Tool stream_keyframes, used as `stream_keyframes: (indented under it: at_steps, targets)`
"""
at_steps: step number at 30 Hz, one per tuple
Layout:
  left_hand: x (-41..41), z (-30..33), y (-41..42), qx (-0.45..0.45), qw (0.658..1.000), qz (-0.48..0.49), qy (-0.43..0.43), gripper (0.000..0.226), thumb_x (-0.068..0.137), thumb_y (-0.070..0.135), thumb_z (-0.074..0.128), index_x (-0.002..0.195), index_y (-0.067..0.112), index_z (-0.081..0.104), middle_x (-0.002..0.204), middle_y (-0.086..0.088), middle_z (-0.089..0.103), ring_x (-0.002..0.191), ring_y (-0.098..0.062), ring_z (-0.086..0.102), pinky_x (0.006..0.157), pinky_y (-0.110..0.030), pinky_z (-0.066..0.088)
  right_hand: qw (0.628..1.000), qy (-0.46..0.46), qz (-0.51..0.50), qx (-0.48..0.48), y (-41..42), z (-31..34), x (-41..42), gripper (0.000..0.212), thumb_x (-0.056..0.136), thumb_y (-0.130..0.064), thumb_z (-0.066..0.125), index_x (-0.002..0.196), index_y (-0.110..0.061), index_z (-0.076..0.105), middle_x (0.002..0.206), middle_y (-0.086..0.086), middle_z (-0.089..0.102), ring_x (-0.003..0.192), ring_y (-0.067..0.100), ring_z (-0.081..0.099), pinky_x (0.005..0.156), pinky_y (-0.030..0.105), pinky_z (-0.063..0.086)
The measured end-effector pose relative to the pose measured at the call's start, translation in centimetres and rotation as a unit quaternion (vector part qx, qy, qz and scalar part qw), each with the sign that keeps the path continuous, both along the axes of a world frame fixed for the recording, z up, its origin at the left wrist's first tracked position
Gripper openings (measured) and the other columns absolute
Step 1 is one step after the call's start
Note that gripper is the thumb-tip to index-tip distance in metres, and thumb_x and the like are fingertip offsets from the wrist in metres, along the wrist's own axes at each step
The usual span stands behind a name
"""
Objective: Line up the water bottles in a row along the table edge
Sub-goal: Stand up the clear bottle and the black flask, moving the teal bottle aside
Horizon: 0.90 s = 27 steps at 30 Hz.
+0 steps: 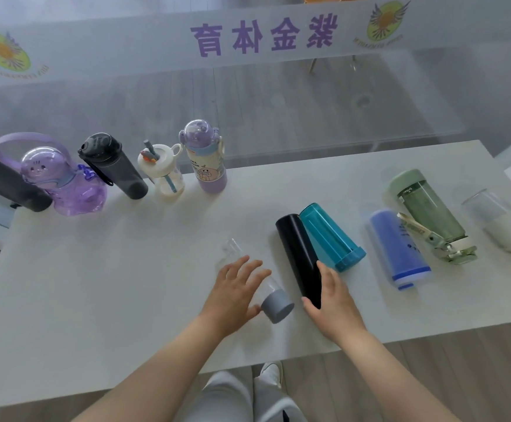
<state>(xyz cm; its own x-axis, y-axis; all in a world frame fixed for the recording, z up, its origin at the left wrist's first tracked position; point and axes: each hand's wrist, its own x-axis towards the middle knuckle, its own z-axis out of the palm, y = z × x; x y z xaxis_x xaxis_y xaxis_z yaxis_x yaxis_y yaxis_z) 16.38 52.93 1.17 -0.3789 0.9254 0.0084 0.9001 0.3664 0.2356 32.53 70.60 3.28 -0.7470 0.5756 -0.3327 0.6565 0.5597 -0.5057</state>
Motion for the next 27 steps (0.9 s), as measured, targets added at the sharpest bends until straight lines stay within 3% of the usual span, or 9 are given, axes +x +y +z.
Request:
stream_keyframes:
  at_steps: [4,10,15,23,27]
  targets:
    - [-0.8,1.2,0.0,0.099,0.982,0.101,-0.124,0.076,0.074,0.038,0.078,0.138,0.025,0.04,0.145,-0.001,0.041,0.137,-0.024,0.03,0.111,-0.041,0.032,1.0,0.023,-0.016,-0.001,-0.1,0.1,-0.2,0.077,0.093,-0.04,0.056,0.153,-0.024,0.011,0.16,0.001,0.017,0.146,0.018,0.021,0.119,0.036,0.027]
    - [-2.3,2.3,-0.3,0.216,0.926,0.219,-0.217,0.072,0.076,0.029,0.078,0.137,0.027,0.039,0.14,0.004,0.045,0.129,-0.019,0.042,0.102,-0.032,0.038,0.999,0.044,-0.018,-0.01,-0.7,0.6,-0.8,0.069,0.095,-0.03,0.055,0.152,-0.021,0.018,0.158,0.0,0.022,0.145,0.016,0.023,0.118,0.036,0.027]
    - [-3.8,3.1,0.0,0.267,0.822,0.321,-0.388,0.049,0.08,0.04,0.073,0.118,0.047,0.044,0.122,0.013,0.054,0.113,-0.011,0.055,0.097,-0.034,0.049,0.999,0.043,-0.02,-0.026,-1.0,0.6,-1.1,0.067,0.094,-0.024,0.055,0.151,-0.019,0.02,0.156,0.0,0.024,0.144,0.016,0.024,0.117,0.032,0.026]
    - [-4.2,3.1,0.6,0.244,0.847,0.291,-0.372,0.061,0.082,0.025,0.074,0.111,0.061,0.034,0.119,0.022,0.05,0.112,-0.002,0.048,0.094,-0.018,0.044,0.999,0.03,-0.018,-0.022,-1.0,0.8,-1.2,0.067,0.094,-0.021,0.055,0.152,-0.017,0.02,0.157,0.002,0.023,0.144,0.017,0.022,0.118,0.032,0.023]
    - [-4.3,2.0,0.1,0.174,0.859,0.3,-0.375,0.063,0.08,0.027,0.075,0.129,0.04,0.037,0.125,0.018,0.047,0.119,-0.009,0.045,0.102,-0.03,0.04,0.998,0.029,-0.024,-0.04,-0.9,1.0,-1.0,0.068,0.095,-0.022,0.054,0.152,-0.02,0.018,0.157,0.0,0.021,0.145,0.016,0.021,0.117,0.032,0.024]
